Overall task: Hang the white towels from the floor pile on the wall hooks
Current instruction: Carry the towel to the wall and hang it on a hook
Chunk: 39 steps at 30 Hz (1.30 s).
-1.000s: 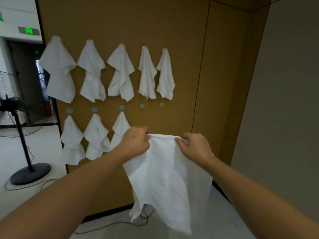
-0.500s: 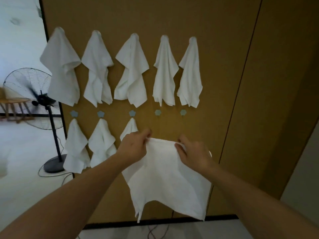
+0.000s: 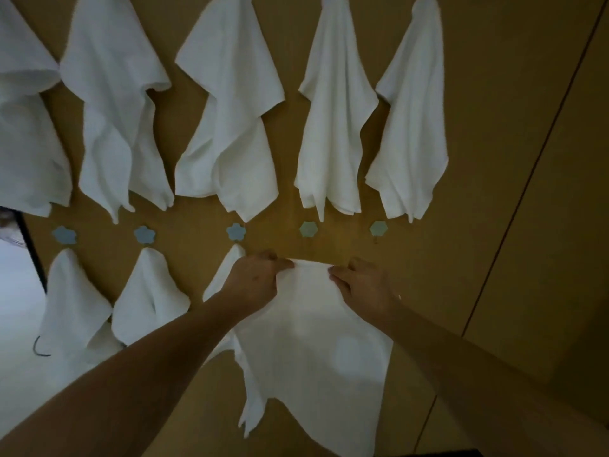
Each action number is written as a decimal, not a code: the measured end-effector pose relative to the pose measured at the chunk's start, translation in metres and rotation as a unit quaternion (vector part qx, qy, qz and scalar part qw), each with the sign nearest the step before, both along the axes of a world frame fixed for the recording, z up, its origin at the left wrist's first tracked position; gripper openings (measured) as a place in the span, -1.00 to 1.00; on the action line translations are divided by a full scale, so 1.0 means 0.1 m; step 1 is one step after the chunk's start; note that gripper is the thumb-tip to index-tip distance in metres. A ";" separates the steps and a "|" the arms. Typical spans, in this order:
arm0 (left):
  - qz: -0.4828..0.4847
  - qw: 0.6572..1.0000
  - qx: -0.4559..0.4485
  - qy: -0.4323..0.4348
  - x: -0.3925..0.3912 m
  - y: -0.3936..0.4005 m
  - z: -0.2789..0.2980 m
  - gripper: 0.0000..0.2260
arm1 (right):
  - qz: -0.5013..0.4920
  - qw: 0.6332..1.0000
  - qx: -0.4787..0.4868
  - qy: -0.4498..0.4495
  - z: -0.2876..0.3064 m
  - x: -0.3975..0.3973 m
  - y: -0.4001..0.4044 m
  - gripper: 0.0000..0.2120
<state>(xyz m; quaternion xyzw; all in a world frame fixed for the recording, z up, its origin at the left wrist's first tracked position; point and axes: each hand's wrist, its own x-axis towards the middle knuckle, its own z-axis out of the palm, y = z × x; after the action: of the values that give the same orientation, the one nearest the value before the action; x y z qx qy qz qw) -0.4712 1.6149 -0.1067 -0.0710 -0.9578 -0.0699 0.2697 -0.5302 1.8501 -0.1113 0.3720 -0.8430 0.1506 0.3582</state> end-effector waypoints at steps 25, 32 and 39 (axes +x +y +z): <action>0.099 0.964 0.218 0.113 -1.71 0.33 -1.07 -0.77 | -0.014 0.976 -0.180 -0.123 -1.16 -1.60 -0.85 -0.82; 0.195 0.890 0.394 -0.122 -1.64 0.60 -1.29 -0.73 | 0.113 0.918 -0.241 -0.296 -1.42 -1.49 -0.73 -0.71; 0.275 0.914 0.267 -0.134 -1.31 0.73 -1.40 -0.66 | 0.130 0.923 -0.066 -0.356 -1.61 -1.42 -0.44 -0.66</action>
<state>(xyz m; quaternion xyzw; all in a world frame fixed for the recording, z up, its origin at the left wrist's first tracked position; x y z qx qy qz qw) -0.6025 1.6884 -0.2466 0.2800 -0.9122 -0.2548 0.1566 -0.6723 1.8057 -0.2727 0.3757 -0.8476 0.3729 0.0359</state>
